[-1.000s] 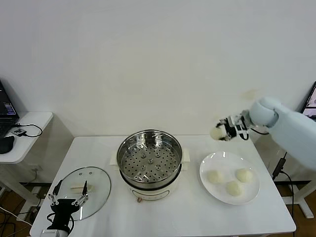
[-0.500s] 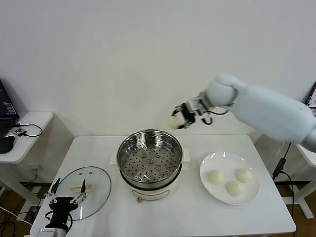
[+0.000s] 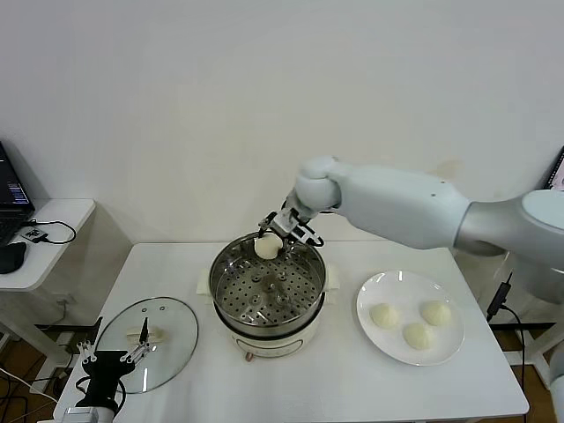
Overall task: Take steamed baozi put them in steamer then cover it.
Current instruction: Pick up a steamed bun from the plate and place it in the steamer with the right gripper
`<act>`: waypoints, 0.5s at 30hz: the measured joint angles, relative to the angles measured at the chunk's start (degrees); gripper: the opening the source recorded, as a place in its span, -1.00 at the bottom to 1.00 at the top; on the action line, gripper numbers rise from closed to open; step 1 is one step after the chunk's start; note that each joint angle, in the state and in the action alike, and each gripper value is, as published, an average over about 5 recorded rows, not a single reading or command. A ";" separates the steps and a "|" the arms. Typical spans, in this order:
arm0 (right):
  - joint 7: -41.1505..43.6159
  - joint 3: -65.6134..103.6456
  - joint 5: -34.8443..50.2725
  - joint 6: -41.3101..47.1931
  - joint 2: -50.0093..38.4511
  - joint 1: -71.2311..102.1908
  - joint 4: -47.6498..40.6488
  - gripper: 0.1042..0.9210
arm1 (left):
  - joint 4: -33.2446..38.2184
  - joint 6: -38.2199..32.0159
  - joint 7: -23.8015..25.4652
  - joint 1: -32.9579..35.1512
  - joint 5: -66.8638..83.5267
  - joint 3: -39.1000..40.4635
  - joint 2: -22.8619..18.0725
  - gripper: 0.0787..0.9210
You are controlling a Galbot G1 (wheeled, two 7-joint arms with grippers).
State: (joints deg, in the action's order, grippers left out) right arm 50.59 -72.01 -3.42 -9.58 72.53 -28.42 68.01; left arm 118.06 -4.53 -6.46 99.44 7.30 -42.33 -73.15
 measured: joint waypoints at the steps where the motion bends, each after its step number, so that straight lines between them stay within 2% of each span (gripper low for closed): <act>1: -0.12 -0.20 -0.82 -0.62 0.44 0.18 -0.46 0.20 | -0.03 -0.02 0.00 -0.03 0.00 0.02 -0.07 0.77; 15: -1.78 -1.35 -8.57 -6.92 4.63 2.68 -5.68 0.23 | -0.50 -0.24 -0.04 -0.36 0.04 0.01 -0.18 0.77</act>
State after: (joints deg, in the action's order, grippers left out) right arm 48.81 -73.36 -11.99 -16.49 77.16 -25.74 62.33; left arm 117.56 -4.77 -6.50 99.08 7.34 -42.33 -73.33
